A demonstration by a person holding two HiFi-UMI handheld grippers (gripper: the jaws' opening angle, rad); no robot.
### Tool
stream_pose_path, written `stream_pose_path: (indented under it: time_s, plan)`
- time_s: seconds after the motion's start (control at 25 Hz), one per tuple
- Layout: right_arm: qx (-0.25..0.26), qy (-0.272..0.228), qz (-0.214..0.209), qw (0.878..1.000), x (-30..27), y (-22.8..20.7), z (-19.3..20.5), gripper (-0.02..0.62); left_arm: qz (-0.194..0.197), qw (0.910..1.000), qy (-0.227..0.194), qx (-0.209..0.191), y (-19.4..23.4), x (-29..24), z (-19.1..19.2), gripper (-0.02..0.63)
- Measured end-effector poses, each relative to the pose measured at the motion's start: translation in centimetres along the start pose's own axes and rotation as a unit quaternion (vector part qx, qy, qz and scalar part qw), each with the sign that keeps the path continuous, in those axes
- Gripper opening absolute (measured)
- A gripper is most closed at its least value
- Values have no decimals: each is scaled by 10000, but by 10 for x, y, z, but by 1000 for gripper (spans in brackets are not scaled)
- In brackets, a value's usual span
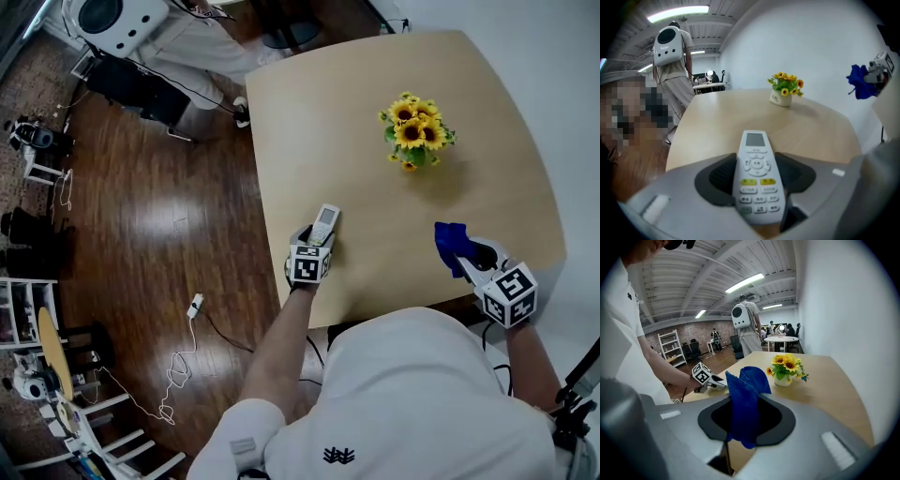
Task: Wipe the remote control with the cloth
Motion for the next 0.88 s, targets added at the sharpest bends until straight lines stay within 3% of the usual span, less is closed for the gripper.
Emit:
stream_pose_path:
  time_s: [0.36,0.64,0.88]
  plan:
    - [76,-50,-202,9998,-11,2,-3,84,-213,9996,148,-71,7,-9,11,281]
    - [107,-61,-350,9993,-15,2,-1,84,-389,9989,58,-272,17,-2,3,337]
    - [45,-197,-665,9976,-27,13,-3,84,-434,9990,-77,12,6,47,8,337]
Point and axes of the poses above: the fingertips, and each gripper's own axes: x backward along the fingers, y to its left, z out of its underside, the point moved 3 cm from there along x, backward along the fingers, and after that the axes turned 1 degree about -z, right-handed, at the moved point
